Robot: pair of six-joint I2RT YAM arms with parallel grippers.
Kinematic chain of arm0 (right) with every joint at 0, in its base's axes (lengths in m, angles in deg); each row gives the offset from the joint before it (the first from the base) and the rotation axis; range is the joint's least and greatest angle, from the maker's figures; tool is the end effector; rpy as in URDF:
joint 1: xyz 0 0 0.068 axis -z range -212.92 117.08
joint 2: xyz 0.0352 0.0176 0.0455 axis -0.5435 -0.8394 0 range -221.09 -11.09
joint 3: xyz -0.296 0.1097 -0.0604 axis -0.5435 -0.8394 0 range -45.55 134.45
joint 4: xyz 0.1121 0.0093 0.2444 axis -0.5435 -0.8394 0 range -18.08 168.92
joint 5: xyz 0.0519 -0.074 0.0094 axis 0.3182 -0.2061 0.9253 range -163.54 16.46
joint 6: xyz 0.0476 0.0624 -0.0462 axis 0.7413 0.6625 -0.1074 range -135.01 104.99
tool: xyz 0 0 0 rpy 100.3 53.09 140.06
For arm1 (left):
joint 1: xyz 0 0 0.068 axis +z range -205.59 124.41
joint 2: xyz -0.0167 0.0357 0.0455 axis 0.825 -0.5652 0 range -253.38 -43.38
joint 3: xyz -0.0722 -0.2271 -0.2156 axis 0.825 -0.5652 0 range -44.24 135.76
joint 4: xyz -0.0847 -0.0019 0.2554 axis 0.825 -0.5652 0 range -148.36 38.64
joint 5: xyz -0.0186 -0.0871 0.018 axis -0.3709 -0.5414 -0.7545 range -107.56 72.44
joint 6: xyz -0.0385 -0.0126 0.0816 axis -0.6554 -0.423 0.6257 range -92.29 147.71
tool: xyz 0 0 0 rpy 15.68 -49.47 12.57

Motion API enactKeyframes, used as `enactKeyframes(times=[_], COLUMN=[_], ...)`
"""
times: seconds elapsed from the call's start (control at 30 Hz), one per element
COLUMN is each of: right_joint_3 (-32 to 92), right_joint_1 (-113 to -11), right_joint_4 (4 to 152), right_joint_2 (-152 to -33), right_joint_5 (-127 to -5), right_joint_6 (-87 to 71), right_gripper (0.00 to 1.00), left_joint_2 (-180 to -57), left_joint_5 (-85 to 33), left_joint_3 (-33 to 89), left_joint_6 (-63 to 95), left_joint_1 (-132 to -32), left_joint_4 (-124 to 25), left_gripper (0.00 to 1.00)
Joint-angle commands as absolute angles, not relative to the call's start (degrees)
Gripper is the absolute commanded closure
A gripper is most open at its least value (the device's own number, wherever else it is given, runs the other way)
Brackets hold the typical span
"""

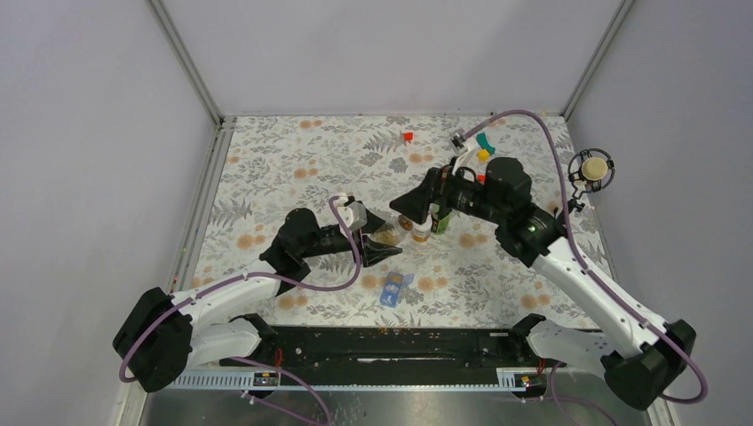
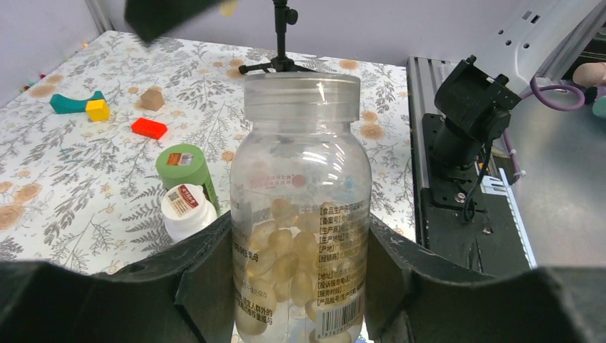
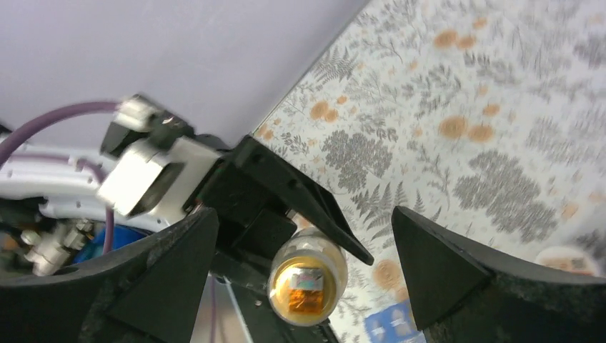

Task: Sort the pills into containers
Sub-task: Screw the lid of the pill bottle onto the pill bottle.

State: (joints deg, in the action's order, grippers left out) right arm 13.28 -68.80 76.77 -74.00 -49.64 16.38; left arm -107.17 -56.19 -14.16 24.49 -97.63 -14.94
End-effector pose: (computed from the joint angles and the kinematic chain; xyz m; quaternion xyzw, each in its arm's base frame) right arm 0.2087 0.1917 0.4187 -0.1667 0.7224 0.4902 0.4584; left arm 0.1611 -0.2138 0.3111 0.4422 0.5347 -0.4735 0.5425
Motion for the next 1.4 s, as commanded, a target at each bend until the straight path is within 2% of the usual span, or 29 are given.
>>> enactKeyframes(times=[0.0,0.17,0.3,0.37,0.5,0.6,0.73,0.93,1.2,1.27,1.37], right_joint_3=[12.9,15.9,18.2,18.7,19.6,18.1,17.7,20.3,19.5,19.3,19.2], right_joint_1=[-67.8,-67.9,-67.8,-67.8,-67.9,-67.8,-67.9,-67.9,-67.9,-67.8,-67.7], right_joint_4=[80.0,62.9,56.5,56.3,59.3,64.8,68.9,67.4,66.8,66.3,64.3], right_joint_2=[-68.0,-68.9,-70.0,-70.3,-72.4,-73.7,-75.7,-77.9,-71.9,-70.4,-70.7], right_joint_5=[-40.7,-30.7,-28.2,-27.0,-29.4,-33.8,-40.7,-49.7,-51.0,-47.9,-31.5], right_joint_6=[2.0,-19.7,-24.6,-24.4,-18.8,-12.3,-6.6,-2.2,1.0,0.6,-5.0], right_gripper=[0.00,0.01,0.04,0.08,0.22,0.25,0.24,0.21,0.04,0.01,0.02], left_joint_2=[-105.4,-105.7,-106.0,-106.2,-106.3,-106.3,-105.4,-105.0,-105.5,-105.7,-105.9], left_joint_5=[-60.3,-64.0,-67.6,-68.4,-69.7,-71.3,-71.9,-71.0,-70.0,-69.6,-69.6], left_joint_3=[-11.7,-10.9,-10.4,-10.3,-10.1,-10.3,-11.0,-11.2,-11.6,-11.5,-11.0], left_joint_6=[24.9,24.9,25.1,25.4,25.4,25.7,25.8,25.6,25.3,25.2,25.2], left_joint_1=[-97.6,-97.6,-97.5,-97.6,-97.6,-97.6,-97.6,-97.5,-97.5,-97.5,-97.6], left_joint_4=[-13.9,-14.7,-15.2,-15.7,-15.3,-14.9,-13.6,-12.9,-12.9,-13.0,-13.6], left_gripper=[1.00,1.00,1.00,1.00,1.00,1.00,1.00,1.00,1.00,1.00,1.00])
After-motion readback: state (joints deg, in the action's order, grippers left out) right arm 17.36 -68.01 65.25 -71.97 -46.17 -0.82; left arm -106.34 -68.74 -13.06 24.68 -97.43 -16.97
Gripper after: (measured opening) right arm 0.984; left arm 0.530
